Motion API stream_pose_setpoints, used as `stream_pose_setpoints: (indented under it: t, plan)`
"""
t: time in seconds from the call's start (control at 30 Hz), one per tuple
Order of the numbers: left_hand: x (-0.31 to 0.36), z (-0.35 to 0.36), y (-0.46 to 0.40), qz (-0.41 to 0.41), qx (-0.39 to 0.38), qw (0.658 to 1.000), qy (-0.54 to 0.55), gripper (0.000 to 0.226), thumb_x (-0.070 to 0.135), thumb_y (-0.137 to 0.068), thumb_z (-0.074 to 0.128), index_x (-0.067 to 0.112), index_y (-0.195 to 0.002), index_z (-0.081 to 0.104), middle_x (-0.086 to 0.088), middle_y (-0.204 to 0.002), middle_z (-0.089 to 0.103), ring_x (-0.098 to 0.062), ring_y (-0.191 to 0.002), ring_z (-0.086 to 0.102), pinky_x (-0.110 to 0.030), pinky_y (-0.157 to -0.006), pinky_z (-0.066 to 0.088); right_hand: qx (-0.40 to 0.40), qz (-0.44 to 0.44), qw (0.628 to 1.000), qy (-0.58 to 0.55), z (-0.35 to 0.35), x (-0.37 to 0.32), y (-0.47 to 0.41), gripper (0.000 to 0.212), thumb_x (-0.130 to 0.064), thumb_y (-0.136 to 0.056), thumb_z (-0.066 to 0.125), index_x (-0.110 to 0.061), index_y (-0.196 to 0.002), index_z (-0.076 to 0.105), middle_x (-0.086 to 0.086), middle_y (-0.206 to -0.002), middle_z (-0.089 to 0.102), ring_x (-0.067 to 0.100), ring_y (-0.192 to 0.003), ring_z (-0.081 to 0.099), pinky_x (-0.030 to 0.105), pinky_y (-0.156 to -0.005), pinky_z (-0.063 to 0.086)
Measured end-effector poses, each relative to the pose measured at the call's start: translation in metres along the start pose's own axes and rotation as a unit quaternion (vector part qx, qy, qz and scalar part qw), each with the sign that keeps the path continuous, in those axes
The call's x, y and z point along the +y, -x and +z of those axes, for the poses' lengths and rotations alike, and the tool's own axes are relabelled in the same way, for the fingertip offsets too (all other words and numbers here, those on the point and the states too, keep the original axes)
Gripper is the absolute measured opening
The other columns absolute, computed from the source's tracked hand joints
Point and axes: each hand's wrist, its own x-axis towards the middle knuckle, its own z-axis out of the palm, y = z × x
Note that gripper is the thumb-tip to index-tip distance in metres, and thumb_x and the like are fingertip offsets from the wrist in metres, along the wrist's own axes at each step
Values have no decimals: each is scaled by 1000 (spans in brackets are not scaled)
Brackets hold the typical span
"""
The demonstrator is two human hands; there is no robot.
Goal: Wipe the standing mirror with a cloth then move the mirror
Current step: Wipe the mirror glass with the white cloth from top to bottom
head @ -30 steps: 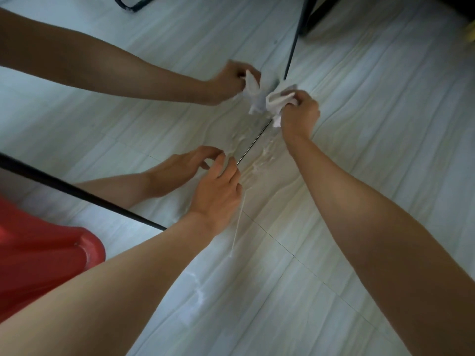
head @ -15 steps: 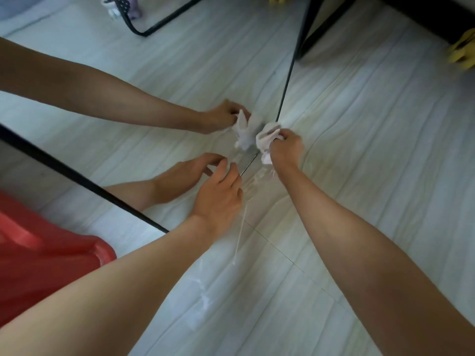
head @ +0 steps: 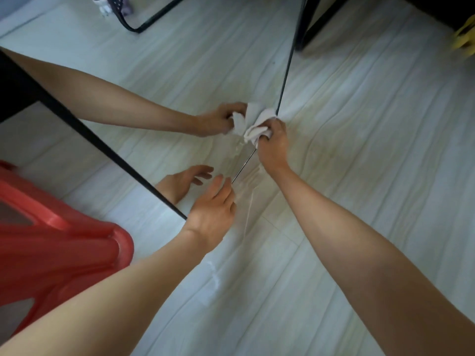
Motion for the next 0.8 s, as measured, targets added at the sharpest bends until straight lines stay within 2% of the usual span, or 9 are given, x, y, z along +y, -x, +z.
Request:
stream_pose_setpoints:
  t: [0.07,0.1,0.2,0.33,0.4,0.5,0.6,0.7,0.8]
  plan:
    - [1,14,11,-21,21,1000,7,42,25,-87,48,3,-122,56,-25,-136,44,-40,-134,28,-53,-113,2,-67,75,995,19,10,24,8,27,6,-76,40,9,-95,58,25,-112,55,30,-96,55,20,-75,37]
    - [-1,16,15,-28,31,999,4,36,24,-78,54,5,-107,66,-22,-123,57,-39,-125,42,-52,-112,11,-87,94,991,30,15,32,13,29,-1,-74,40,8,-94,59,24,-109,57,26,-91,54,20,-71,37]
    - [-3,22,17,-11,92,995,20,20,13,-63,59,0,-72,71,-21,-91,68,-38,-102,60,-48,-102,28,-94,108,988,48,22,39,29,25,-2,-73,42,9,-89,58,25,-106,57,24,-86,52,20,-64,34]
    - [5,26,23,3,106,994,32,17,14,-56,71,1,-67,71,-17,-81,68,-38,-95,61,-46,-102,31,-99,106,989,38,17,24,63,19,9,-78,43,1,-85,58,24,-108,55,28,-89,50,10,-61,29]
    - [6,27,30,15,109,994,18,16,13,-55,68,3,-67,72,-15,-78,68,-35,-92,62,-45,-103,31,-123,105,986,37,19,20,87,27,-5,-77,43,6,-95,60,22,-111,58,27,-96,55,9,-64,27]
    - [2,27,46,53,134,989,28,16,9,-57,52,3,-59,67,-13,-65,63,-33,-79,60,-43,-96,32,-160,102,981,45,22,16,123,54,-21,-62,35,0,-103,61,15,-110,62,15,-88,51,8,-66,28]
    - [-1,32,63,85,148,984,45,19,6,-59,43,9,-50,60,-7,-52,55,-27,-64,55,-37,-85,33,-196,76,976,62,26,14,153,52,-24,-63,36,-1,-101,62,15,-107,64,22,-92,58,16,-71,37]
    - [-6,38,86,104,146,981,76,17,6,-58,44,13,-45,53,-3,-46,47,-23,-53,47,-32,-67,29,-278,61,955,82,30,14,179,49,-20,-61,35,-2,-94,66,14,-106,63,26,-101,60,26,-83,44]
    - [-11,47,104,111,128,981,95,16,15,-58,43,17,-44,50,1,-45,45,-20,-48,43,-31,-58,21,-388,81,911,112,28,14,193,39,-18,-64,34,-7,-85,65,12,-94,60,22,-86,54,24,-70,40]
